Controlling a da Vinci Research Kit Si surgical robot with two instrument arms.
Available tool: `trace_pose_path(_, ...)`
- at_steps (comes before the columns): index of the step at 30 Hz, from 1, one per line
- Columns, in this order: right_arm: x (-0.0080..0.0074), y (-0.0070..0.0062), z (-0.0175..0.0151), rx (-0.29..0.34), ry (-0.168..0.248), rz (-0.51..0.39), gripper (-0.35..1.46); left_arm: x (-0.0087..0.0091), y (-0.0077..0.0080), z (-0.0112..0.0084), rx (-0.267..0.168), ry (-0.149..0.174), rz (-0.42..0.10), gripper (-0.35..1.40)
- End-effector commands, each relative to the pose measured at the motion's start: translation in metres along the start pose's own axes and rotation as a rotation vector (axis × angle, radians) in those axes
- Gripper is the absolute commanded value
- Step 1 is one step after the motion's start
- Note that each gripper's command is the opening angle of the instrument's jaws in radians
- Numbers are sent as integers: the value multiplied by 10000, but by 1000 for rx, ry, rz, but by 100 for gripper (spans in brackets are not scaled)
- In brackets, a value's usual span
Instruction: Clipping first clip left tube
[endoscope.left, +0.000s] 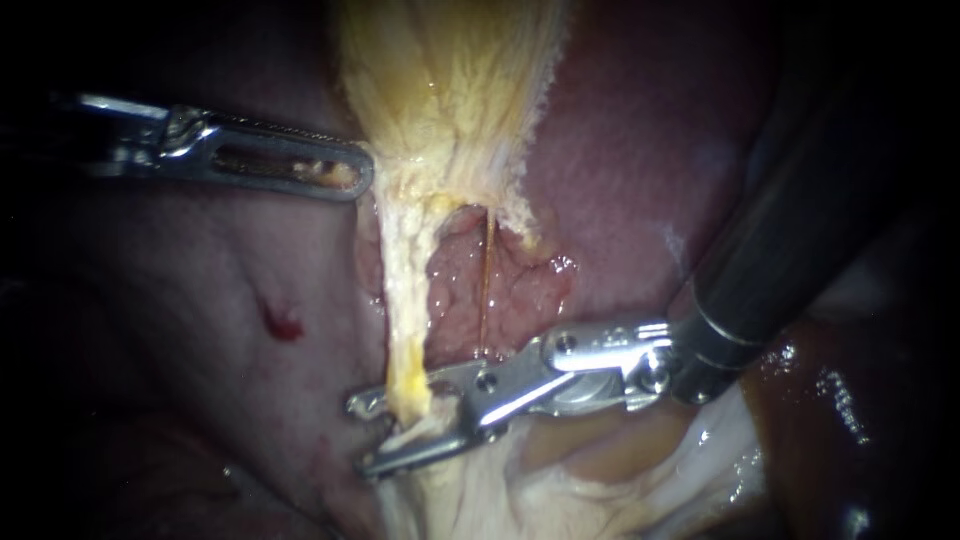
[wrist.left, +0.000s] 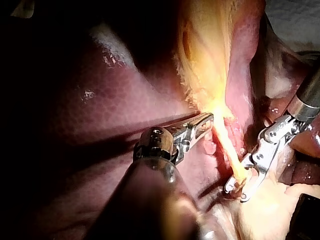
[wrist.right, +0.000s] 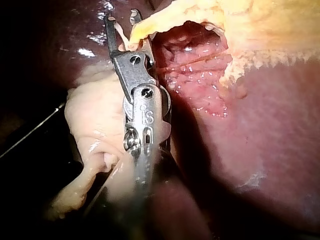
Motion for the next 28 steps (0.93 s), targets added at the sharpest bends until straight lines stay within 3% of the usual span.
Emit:
trace_pose_path(1, 0, 1, -1, -1, 1, 6, -11, 0, 0, 0, 0, 0, 0, -35)
trace_pose_path(5, 0, 4, -5, -2, 2, 84, -35, 0, 0, 0, 0, 0, 0, -35)
trace_pose_path(12, -2, 8, -8, -1, 2, 173, -35, 0, 0, 1, 0, 0, 0, -35)
trace_pose_path(28, -3, 6, -10, -1, -7, 179, -35, 0, 0, 1, -1, 0, 0, -35)
